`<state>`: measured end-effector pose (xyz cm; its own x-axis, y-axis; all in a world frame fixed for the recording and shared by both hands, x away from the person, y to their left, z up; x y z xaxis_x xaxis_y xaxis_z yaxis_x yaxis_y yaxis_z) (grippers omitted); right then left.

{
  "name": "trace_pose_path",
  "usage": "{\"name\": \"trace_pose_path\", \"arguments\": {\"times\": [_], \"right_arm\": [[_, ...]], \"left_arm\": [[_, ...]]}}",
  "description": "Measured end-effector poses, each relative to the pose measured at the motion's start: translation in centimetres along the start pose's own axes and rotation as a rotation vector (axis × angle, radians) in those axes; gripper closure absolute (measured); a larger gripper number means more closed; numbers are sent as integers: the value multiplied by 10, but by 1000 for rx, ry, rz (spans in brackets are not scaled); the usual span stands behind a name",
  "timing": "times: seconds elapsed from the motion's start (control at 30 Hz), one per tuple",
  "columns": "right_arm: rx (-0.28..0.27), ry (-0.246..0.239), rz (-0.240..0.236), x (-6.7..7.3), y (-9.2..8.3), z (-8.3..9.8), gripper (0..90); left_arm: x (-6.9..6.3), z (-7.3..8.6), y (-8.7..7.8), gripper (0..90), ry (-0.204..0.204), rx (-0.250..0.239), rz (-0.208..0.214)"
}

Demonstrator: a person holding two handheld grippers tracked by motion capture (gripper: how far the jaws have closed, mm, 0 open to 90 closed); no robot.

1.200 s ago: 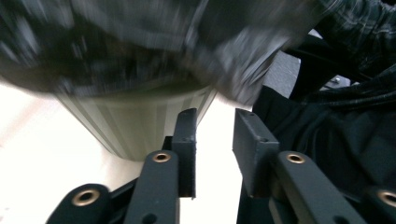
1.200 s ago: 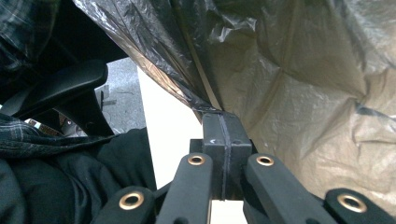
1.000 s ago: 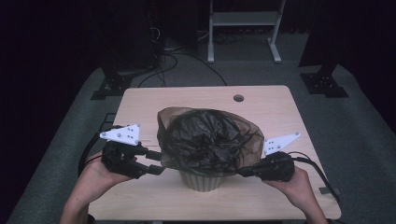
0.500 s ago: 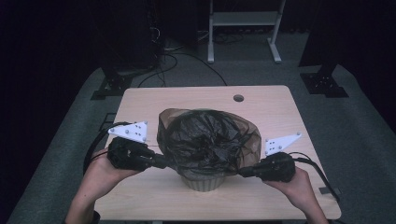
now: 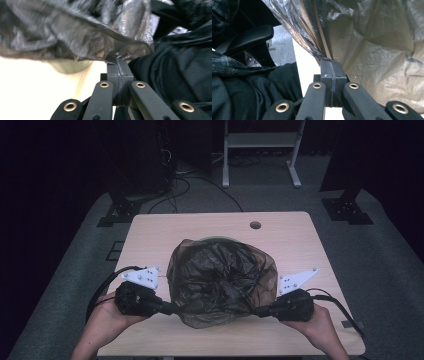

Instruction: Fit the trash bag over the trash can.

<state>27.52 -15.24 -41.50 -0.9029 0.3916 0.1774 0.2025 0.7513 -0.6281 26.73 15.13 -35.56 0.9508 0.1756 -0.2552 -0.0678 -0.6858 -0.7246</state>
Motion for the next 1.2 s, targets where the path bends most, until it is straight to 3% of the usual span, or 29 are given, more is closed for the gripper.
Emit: {"name": "trace_pose_path", "arguments": {"times": [0.13,0.47,0.53,0.73,0.87,0.9,0.93,1.03,1.2], "right_arm": [[20,16,41,-10,7,6,899],[92,66,57,-31,38,28,899],[127,78,62,-36,48,36,900],[150,95,53,-41,61,46,899],[173,105,53,-43,69,53,898],[173,100,49,-43,70,53,886],[165,95,50,-42,68,52,749],[127,91,49,-41,56,45,641],[36,80,38,-35,19,31,544]], "left_arm": [[18,14,10,900,-44,12,-22],[57,43,42,900,-141,24,-25],[62,46,47,900,-150,31,-20],[78,58,62,900,-181,73,-45],[82,62,67,900,-184,78,-56],[81,61,65,900,-172,73,-60],[79,59,62,899,-164,49,-57],[71,51,48,679,-158,1,-58],[48,38,19,468,-101,-37,-73]]}}
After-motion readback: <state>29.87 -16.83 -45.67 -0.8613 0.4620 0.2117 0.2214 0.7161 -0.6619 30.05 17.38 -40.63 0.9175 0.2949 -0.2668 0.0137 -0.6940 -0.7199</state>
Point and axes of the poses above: each handheld gripper's, and its own axes: y roughly forward along the jaws, z roughly out of its underside, x roughly to its left, the point moved 7 cm from there along y, roughly forward along the jaws, and after that the axes turned 7 degrees about z, right-handed, at the moved point
